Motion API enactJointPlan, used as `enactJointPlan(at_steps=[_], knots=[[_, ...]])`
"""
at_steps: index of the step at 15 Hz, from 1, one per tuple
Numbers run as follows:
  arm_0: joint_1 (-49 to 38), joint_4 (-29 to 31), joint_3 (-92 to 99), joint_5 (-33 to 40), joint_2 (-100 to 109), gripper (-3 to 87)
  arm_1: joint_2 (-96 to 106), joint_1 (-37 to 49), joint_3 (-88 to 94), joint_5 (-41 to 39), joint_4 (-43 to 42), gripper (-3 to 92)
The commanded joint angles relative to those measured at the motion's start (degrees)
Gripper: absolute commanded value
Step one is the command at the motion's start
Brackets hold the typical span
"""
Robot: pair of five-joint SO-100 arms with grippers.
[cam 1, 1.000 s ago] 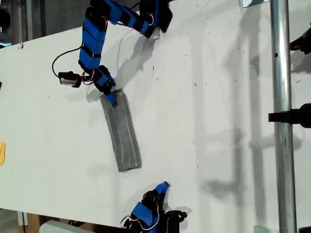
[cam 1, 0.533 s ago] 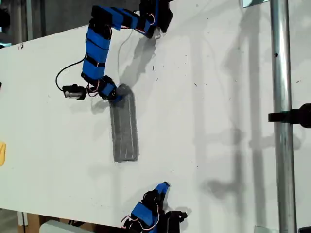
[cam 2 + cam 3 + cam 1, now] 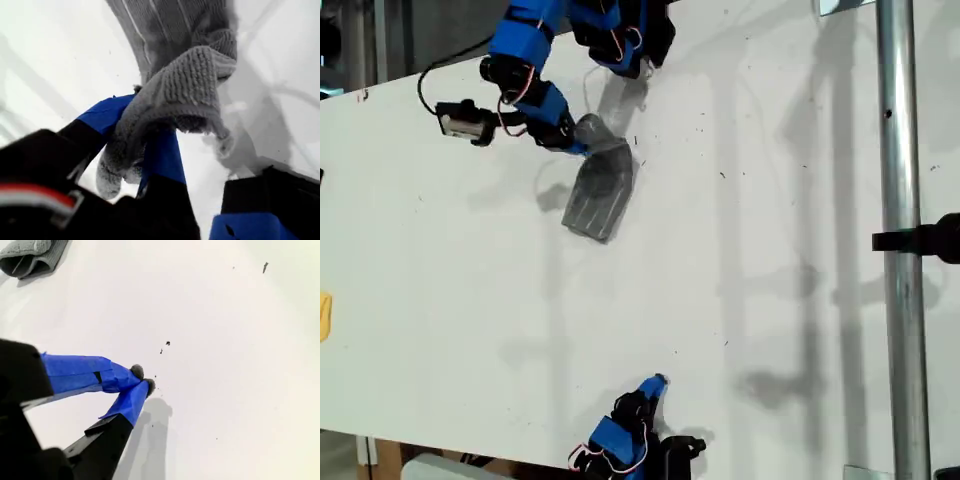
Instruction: Grasp corners of a towel and fold twice.
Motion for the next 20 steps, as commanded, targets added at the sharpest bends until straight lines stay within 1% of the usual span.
enactJointPlan(at_steps=[1, 2, 3, 4, 5, 6, 7, 8, 9, 10, 11, 12, 13, 14, 16, 17, 18, 19, 20], knots=[[-0.5, -0.1, -0.9, -0.7, 0.4, -2.6, -16.7, 0.7, -4.1, -0.8, -17.9, 0.4], [-0.5, 0.4, -0.7, -2.0, 0.4, -2.4, -23.9, 1.6, -8.2, -0.4, -21.4, 33.6], [-1.3, 1.1, -0.1, -3.3, 0.4, -2.1, -28.0, 2.5, -15.2, -0.6, -19.8, 43.2], [-1.8, 0.8, 1.0, -3.5, 0.4, -1.3, -26.4, 3.1, -20.0, -2.0, -19.2, 42.1], [-2.1, 0.4, 1.8, -3.0, 0.4, -0.2, -21.3, 4.0, -22.4, -4.0, -19.4, 34.2], [-2.5, 0.4, 1.8, -1.8, 0.4, -0.2, -15.1, 5.5, -22.2, -4.7, -19.8, 22.8], [-3.3, 0.4, 1.8, -2.2, 0.4, -0.2, -9.0, 7.8, -18.5, -4.8, -19.2, 15.3], [-4.7, 0.5, 1.8, -0.9, 0.4, -0.2, -3.4, 9.7, -12.2, -4.8, -18.1, 10.8], [-5.9, 0.6, 1.8, 3.9, 0.4, -0.2, 2.5, 10.0, -4.3, -4.4, -17.6, 8.3], [-6.6, 0.6, 1.8, 10.6, 0.4, -0.2, 9.0, 8.1, 4.3, -4.3, -17.8, 5.7], [-6.8, 0.6, 1.8, 17.7, 0.4, -0.2, 16.5, 5.2, 13.7, -1.8, -17.7, 4.3], [-6.8, 0.7, 1.8, 30.4, 0.4, -0.2, 24.6, 1.2, 22.7, 0.1, -17.3, 0.7], [-6.7, 0.7, 1.8, 47.2, 0.4, -0.2, 32.4, -2.4, 30.4, 4.0, -15.9, -0.3], [-6.4, 0.0, 1.9, 52.1, 0.4, -0.3, 39.7, -6.9, 38.1, 8.3, -16.0, -0.3], [-6.4, 0.2, 1.9, 51.1, 0.4, -0.4, 52.2, -15.0, 49.6, 17.1, -13.8, -0.3], [-6.5, 0.2, 1.9, 51.1, 0.4, -0.4, 62.0, -17.9, 55.0, 19.4, -12.5, -0.3], [-6.5, 0.2, 1.9, 51.1, 0.4, -0.4, 72.5, -20.2, 60.1, 22.9, -7.9, -0.3], [-6.5, 0.2, 1.9, 51.0, 0.4, -0.4, 71.5, -21.4, 58.7, 26.4, -4.8, 3.9], [-6.5, 0.2, 1.9, 51.0, 0.4, -0.4, 72.4, -21.5, 59.3, 26.4, -4.7, 4.4]])
